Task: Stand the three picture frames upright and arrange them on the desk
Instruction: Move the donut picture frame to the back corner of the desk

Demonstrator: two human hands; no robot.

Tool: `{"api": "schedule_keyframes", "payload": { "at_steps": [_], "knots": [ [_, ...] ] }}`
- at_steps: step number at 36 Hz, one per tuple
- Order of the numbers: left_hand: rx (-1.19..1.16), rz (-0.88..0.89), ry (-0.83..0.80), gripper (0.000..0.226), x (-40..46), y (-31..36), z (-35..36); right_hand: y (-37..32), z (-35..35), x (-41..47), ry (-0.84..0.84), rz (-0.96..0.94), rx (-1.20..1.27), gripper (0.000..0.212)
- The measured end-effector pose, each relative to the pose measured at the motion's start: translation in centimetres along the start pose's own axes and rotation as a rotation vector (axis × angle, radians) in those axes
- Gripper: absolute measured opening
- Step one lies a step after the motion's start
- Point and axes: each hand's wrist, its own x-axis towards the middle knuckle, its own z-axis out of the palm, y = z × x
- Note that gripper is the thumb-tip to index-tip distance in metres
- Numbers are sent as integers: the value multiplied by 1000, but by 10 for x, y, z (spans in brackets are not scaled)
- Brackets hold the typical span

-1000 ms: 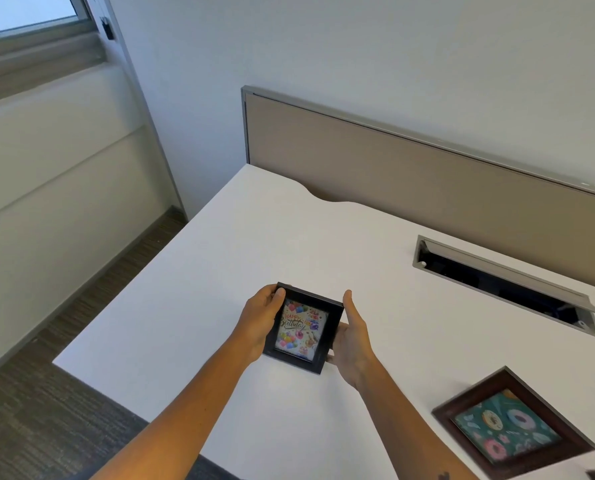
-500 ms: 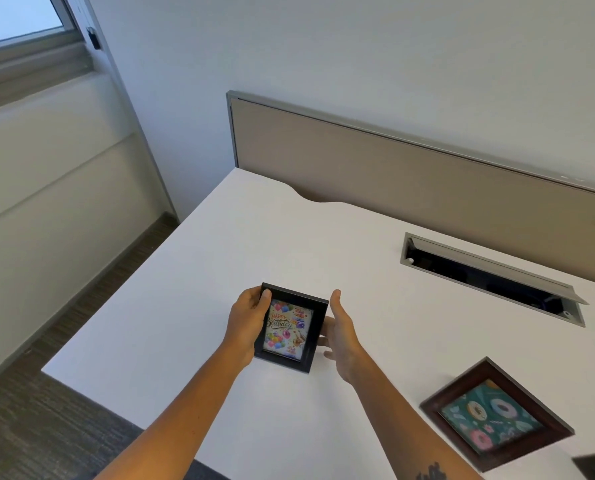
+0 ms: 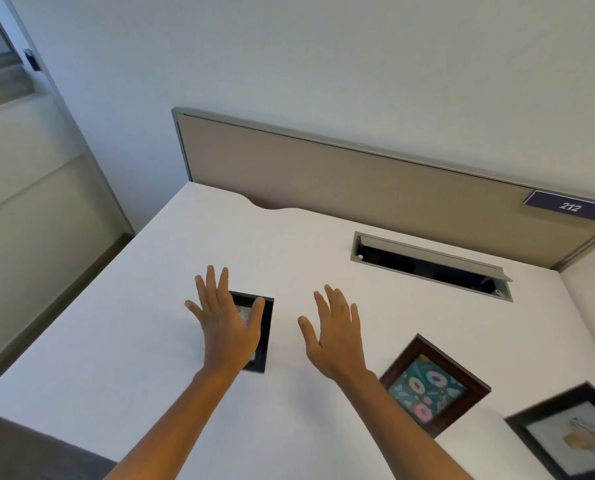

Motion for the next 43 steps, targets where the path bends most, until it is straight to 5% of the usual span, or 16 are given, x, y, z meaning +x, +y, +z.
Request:
{"api": "schedule_keyframes", "payload": {
  "at_steps": [13,19,28,36,40,43],
  "knots": [
    [-76,286,-41,84,-22,112,46,62,-77,-27,163,50,-77,70],
    [-128,345,-198,63,-39,148,76,96,-104,-47,248,177,-46,69],
    [-253,-11,-711,55,-71,178,120,151,-119,-89,304,402,11,66],
    [-267,-186,-958,70,-85,194,135,174,-127,-121,242,603,173,90],
    [-291,-240,-996,71,-86,199,142,180,-125,-132,121,775,448,120],
    [-321,-290,-1006,75,-88,201,144,183,-119,-136,48,882,685,120]
  ]
}}
